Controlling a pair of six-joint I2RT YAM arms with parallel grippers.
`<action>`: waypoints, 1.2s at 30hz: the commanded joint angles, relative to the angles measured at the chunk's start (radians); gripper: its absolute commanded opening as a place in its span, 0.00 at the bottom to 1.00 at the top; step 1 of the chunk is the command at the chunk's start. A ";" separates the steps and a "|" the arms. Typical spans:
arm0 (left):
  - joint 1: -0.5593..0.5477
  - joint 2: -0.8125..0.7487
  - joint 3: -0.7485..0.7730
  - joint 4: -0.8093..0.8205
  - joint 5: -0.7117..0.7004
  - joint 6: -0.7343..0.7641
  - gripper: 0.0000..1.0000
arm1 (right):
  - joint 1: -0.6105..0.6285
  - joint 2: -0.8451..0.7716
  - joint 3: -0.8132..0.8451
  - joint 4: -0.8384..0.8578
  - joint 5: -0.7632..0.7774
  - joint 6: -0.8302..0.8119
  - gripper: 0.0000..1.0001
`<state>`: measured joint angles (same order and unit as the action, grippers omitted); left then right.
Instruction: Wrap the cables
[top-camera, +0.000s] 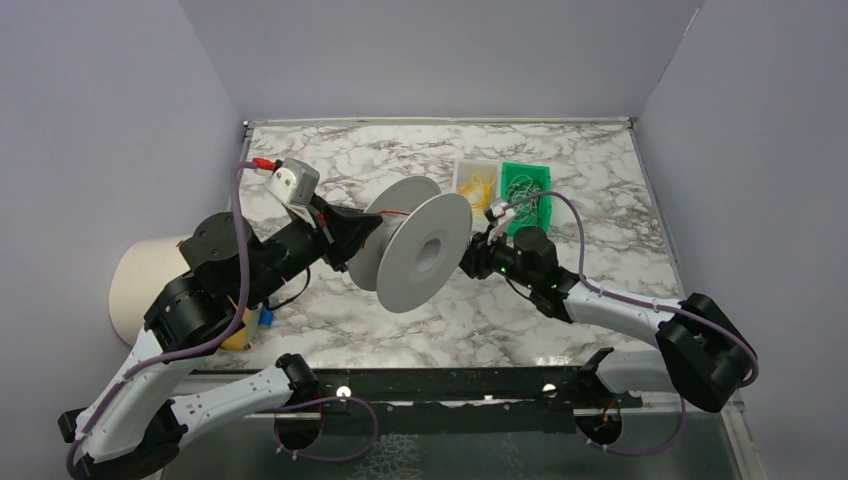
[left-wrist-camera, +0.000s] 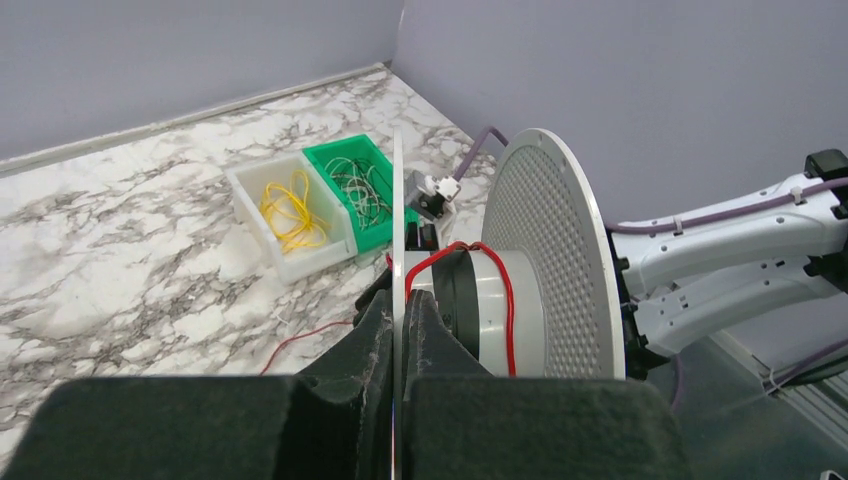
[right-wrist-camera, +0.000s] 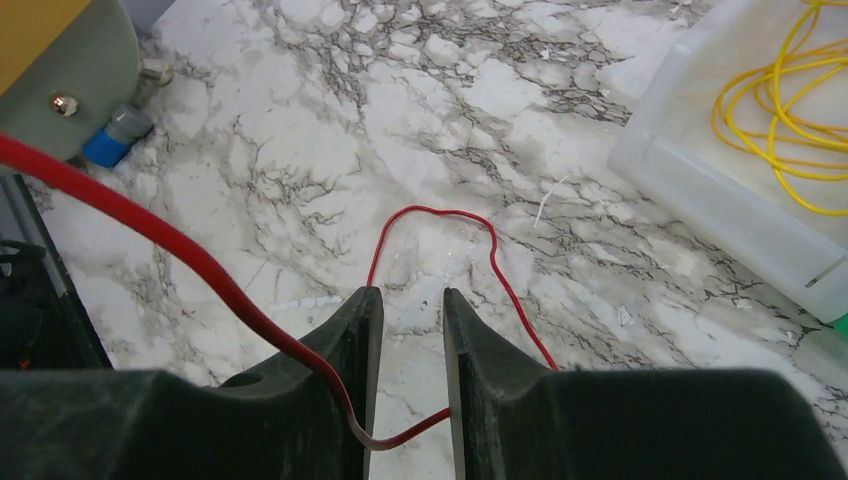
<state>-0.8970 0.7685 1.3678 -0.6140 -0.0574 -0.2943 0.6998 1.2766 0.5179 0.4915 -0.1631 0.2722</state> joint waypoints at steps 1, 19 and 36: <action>-0.004 -0.022 0.036 0.128 -0.102 -0.044 0.00 | -0.003 0.008 -0.030 0.063 -0.036 0.014 0.31; -0.004 0.082 -0.130 0.389 -0.452 -0.046 0.00 | 0.235 -0.016 -0.108 0.004 0.178 0.112 0.01; -0.003 0.270 -0.215 0.448 -0.762 0.012 0.00 | 0.674 -0.078 0.175 -0.434 0.517 0.124 0.01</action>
<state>-0.8989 1.0279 1.1576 -0.2893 -0.7074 -0.3012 1.3277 1.2366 0.5976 0.2123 0.2523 0.4026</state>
